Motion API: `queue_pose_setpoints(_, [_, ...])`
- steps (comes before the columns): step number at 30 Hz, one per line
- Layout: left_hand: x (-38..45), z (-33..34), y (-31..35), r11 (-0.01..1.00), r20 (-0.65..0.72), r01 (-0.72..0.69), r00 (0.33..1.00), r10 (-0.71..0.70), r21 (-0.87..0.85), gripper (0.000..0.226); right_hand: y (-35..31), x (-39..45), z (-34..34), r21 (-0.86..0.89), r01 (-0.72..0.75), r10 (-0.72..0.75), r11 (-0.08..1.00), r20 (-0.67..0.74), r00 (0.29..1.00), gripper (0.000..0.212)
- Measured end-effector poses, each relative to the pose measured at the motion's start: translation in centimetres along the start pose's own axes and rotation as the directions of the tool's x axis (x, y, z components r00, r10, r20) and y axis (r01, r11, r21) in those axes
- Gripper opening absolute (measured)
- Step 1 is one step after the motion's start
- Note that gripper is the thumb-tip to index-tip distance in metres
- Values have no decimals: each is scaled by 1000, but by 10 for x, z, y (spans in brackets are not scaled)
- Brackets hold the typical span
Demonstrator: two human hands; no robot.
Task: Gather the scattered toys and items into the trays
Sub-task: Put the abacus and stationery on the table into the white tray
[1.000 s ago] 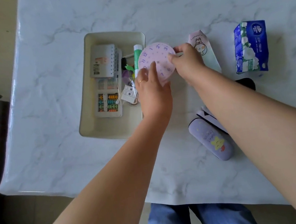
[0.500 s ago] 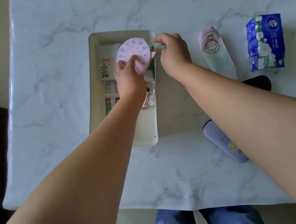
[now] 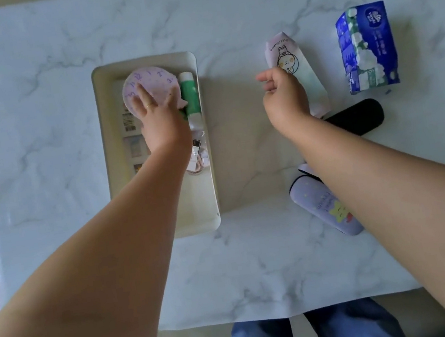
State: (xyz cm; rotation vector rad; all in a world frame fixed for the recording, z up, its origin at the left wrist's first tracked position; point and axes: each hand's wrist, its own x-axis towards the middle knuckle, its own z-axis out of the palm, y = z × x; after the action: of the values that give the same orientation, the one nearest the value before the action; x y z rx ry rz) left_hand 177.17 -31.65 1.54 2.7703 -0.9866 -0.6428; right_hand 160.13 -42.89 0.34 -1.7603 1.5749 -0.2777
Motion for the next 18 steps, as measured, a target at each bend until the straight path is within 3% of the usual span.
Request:
queue_pose_setpoints(5, [-15, -1, 9, 980, 45, -27, 998, 37, -199, 85, 15, 3, -12, -64, 14, -16, 998, -23, 1000, 47])
queue_pose_setpoints(11, [-31, -5, 31, 953, -190, 30, 977, -91, -300, 75, 29, 9, -36, -239, -4, -3, 971, -28, 1000, 42])
queue_pose_setpoints(15, [-49, 0, 68, 945, -388, -232, 913, 129, -230, 65, 41, 7, -50, -228, 13, -19, 974, -24, 1000, 41])
queue_pose_setpoints(16, [-55, 4, 82, 932, -384, -281, 906, 179, -230, 64, 45, 7, -54, -224, 17, -24, 974, -29, 999, 41])
queue_pose_setpoints(18, [-63, 18, 104, 914, -241, -287, 945, 221, -287, 60, 52, 8, -61, -223, 25, -34, 975, -37, 999, 41])
